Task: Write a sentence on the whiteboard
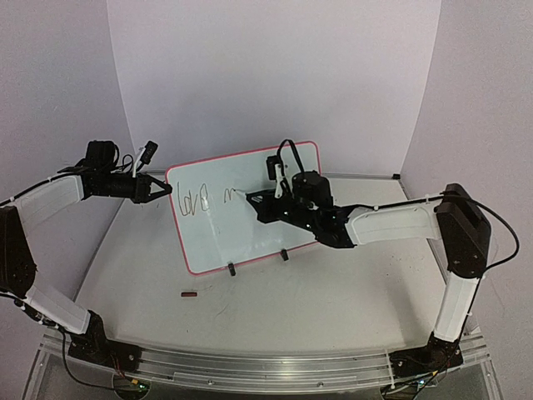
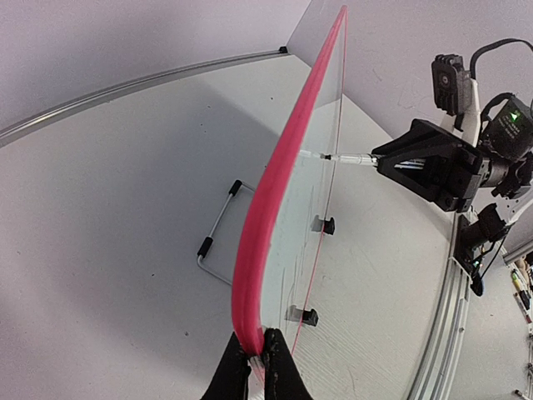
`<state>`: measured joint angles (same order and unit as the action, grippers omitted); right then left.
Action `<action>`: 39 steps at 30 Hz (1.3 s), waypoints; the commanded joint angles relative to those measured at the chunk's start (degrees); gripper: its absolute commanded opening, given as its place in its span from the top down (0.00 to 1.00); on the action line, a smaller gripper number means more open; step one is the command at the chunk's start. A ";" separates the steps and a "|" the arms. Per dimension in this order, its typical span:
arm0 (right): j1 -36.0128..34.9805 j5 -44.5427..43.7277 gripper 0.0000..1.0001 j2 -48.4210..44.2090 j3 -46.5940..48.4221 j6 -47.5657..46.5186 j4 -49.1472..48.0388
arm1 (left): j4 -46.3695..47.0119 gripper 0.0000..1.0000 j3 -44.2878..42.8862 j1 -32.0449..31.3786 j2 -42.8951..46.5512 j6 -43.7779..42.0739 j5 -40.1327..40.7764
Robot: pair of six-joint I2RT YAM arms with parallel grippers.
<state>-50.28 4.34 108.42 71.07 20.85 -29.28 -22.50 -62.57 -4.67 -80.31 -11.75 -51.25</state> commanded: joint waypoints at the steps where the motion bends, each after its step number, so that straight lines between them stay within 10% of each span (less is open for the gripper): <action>1: 0.75 -3.48 1.00 -1.28 -2.26 1.07 1.47 | -1.83 1.00 -1.67 0.03 -0.72 -1.71 3.13; 39: 3.84 8.92 1.00 -3.88 -3.05 3.37 -3.68 | -1.93 1.00 -1.68 0.08 -0.56 -1.74 3.11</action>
<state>-46.83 11.79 102.70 65.27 23.58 -31.28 -22.57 -62.57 -4.67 -80.31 -11.60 -51.29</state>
